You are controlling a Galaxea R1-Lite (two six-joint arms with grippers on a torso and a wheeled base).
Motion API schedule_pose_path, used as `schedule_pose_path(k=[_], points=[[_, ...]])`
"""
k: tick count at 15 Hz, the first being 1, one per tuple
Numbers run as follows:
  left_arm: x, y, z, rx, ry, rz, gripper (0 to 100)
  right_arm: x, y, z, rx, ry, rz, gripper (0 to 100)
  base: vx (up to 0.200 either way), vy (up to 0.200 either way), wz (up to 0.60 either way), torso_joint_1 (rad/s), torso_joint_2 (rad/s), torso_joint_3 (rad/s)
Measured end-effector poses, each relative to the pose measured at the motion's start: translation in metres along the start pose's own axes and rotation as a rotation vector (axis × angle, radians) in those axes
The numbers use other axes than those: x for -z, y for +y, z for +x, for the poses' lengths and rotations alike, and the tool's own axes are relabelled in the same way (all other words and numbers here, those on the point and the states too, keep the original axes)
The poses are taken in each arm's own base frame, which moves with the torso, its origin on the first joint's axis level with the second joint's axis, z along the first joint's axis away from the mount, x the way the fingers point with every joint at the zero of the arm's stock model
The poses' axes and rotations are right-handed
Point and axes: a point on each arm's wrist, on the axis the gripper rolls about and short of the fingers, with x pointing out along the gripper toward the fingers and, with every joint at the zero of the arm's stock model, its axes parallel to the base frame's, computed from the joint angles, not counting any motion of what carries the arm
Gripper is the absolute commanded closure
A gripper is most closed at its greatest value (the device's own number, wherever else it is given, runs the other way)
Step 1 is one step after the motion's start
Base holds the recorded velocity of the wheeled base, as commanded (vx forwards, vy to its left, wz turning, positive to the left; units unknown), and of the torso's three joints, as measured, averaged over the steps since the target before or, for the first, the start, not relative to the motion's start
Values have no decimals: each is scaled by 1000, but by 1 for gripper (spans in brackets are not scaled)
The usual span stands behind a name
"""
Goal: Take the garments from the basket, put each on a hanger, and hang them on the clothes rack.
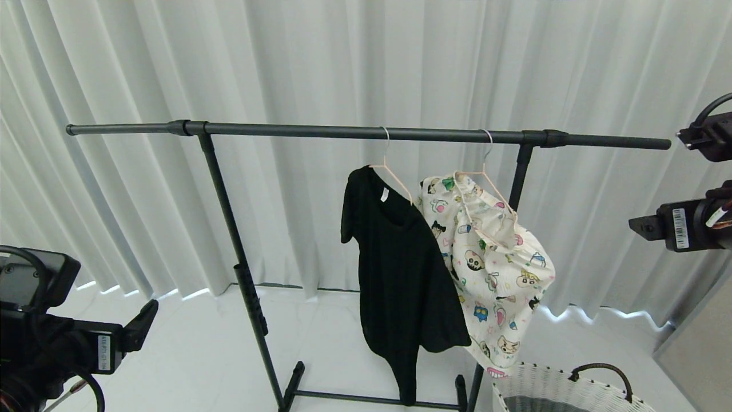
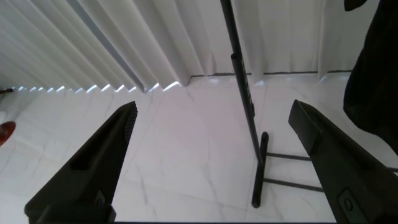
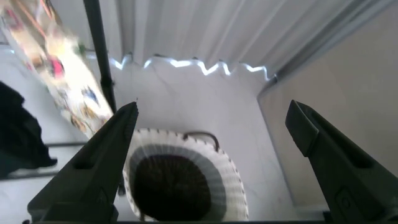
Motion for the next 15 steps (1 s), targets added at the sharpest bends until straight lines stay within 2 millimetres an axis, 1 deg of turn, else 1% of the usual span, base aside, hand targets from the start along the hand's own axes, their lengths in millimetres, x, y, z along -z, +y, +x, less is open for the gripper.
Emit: schedule_pose_path(k=[7,11,15], points=[[1,0,-2,-2,-5,-2,0,16,-8,-3,19,27,-11,0,-200,0,0,3,4,2],[3,0,-3,1,2,1,0,18,-14,-5,38,26,-23,0,-200,0,0,4,1,2],[3,0,-3,0,1,0,0,18,-17,-6,43,22,-17,0,0,0,0,0,0,0]])
